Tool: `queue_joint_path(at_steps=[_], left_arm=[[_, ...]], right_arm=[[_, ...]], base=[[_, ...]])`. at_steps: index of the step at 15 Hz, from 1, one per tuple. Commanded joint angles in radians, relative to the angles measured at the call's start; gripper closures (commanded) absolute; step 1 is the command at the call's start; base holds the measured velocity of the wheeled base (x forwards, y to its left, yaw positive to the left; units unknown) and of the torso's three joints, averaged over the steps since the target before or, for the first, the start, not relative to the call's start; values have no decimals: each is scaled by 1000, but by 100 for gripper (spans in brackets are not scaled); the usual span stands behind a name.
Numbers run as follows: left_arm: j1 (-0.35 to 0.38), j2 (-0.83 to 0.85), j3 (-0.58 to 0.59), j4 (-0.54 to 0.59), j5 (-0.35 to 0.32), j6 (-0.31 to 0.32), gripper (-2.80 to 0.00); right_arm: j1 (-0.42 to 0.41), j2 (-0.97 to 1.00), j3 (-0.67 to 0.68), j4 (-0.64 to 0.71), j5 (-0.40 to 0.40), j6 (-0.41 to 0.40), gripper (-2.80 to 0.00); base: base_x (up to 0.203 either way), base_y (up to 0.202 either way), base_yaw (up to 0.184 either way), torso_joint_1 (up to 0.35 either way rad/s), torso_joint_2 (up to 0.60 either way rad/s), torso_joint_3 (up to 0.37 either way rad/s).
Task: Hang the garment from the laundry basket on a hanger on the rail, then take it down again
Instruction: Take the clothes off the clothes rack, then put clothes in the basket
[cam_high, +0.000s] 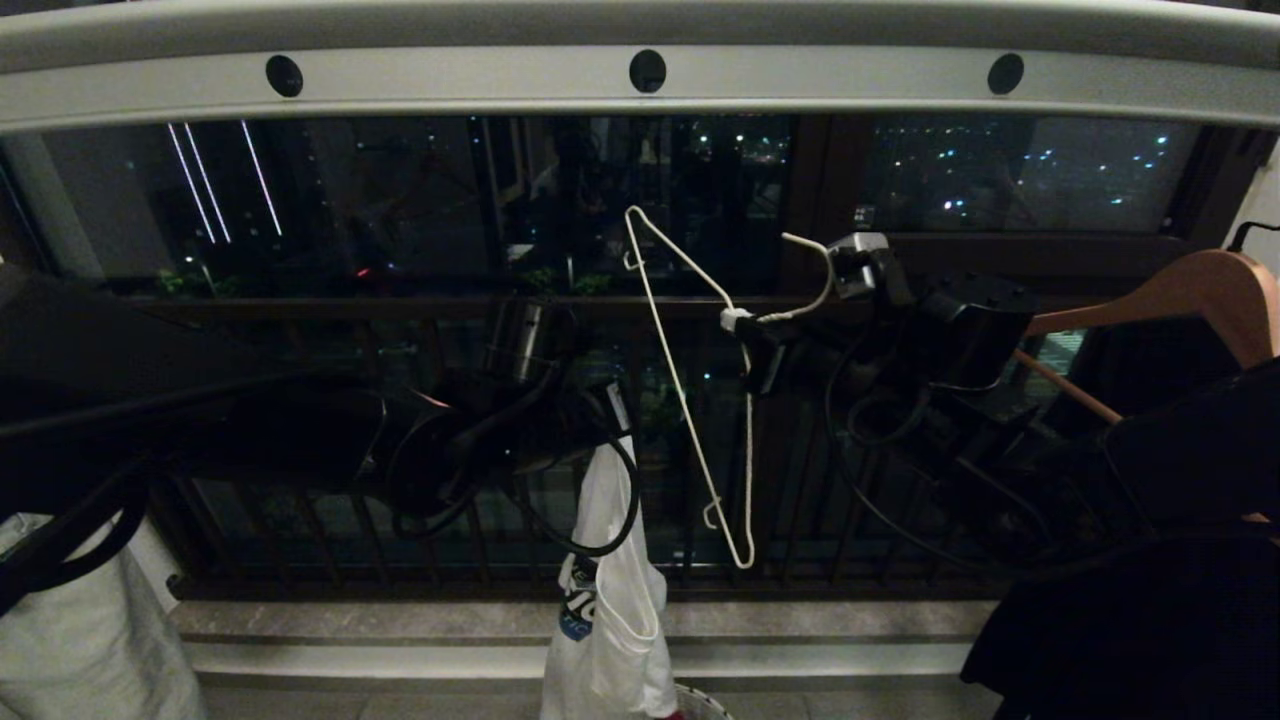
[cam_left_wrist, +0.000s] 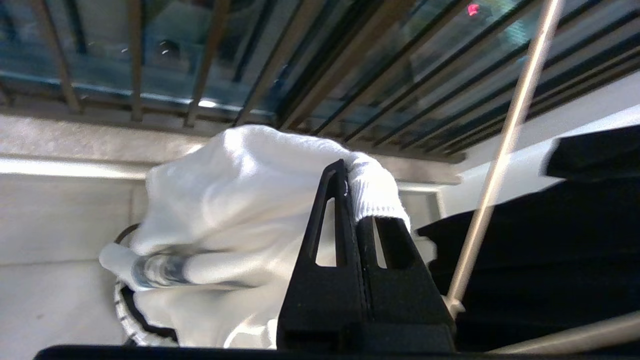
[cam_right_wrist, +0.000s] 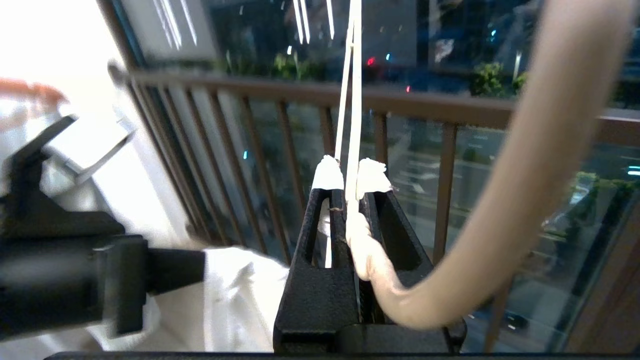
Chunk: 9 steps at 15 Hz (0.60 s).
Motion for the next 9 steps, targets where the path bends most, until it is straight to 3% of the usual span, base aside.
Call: queue_joint_path(at_steps=[1,3,9], left_arm=[[4,69,-15,-5,14,-2,0],[9,140,-34,-11,44,0,0],[8,281,-50,-55,50,3,0]], right_arm=[[-5,-3,2,41,5,-18,0],[-5,-11,2,44,5,-21,0],[-9,-43,-19,138,-7,-23,0]], base=[[0,0,0,0,0,0],[0,0,0,0,0,0],[0,0,0,0,0,0]])
